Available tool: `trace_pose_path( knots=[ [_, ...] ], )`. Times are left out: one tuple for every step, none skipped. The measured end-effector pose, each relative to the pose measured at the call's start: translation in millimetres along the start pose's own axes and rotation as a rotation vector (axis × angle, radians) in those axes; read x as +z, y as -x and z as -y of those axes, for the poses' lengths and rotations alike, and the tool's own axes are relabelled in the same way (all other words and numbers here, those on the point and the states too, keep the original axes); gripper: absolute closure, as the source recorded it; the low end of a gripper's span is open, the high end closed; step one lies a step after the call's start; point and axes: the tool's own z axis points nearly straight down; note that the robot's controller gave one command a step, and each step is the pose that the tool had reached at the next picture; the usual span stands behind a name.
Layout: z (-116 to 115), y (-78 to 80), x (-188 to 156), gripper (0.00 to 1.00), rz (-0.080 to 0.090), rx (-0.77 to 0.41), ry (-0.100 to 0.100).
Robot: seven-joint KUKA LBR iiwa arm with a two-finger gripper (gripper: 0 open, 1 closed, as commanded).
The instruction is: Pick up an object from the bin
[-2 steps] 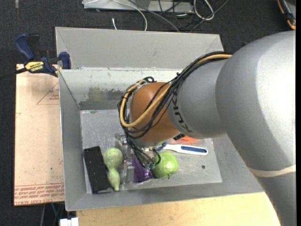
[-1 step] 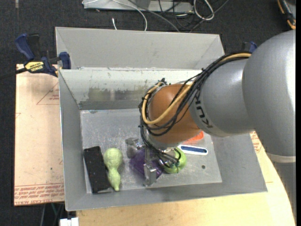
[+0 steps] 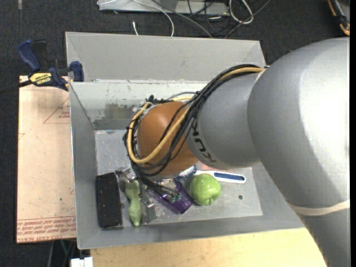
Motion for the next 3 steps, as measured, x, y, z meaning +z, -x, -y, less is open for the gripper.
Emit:
trace_pose_path(
  knots=[
    [68, -26.6, 1, 1.00, -0.010, 0.105, -0.001],
    [68, -26.6, 1, 1.00, -0.010, 0.105, -0.001],
    [68, -27.8, -22, 1.00, -0.015, 0.105, 0.001]
  ],
)
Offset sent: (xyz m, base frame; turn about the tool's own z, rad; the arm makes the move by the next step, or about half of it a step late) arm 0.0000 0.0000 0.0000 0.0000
